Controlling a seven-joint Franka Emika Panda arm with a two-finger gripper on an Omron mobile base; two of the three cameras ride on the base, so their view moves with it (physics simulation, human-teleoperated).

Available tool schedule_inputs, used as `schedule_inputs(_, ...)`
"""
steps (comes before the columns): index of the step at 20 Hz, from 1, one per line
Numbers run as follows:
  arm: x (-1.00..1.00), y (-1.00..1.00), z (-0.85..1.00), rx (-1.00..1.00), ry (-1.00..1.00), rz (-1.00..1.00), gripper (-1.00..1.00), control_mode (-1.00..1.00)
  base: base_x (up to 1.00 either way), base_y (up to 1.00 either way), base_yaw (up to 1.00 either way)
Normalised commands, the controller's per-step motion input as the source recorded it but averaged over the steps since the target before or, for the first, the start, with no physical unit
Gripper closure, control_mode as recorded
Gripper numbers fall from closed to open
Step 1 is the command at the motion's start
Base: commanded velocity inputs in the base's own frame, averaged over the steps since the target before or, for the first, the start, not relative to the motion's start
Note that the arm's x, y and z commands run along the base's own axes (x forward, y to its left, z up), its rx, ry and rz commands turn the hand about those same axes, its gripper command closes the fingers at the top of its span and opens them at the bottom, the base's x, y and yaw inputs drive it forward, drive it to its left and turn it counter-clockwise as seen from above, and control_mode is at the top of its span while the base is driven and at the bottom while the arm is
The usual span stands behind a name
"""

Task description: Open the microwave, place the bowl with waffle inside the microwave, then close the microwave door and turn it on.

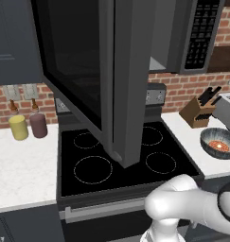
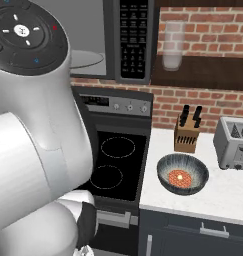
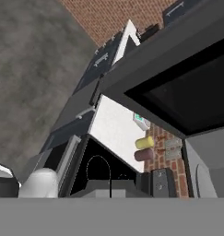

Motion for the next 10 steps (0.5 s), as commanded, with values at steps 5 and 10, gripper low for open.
schedule_inputs(5,0.49,-0.42,-1.00,-0.05,-0.23,-0.07,1.00,-1.00,0.00,0.00,0.00)
schedule_inputs(10,0.61,-0.39,-0.87,-0.03,-0.19,-0.12,1.00,-1.00,0.00,0.00,0.00)
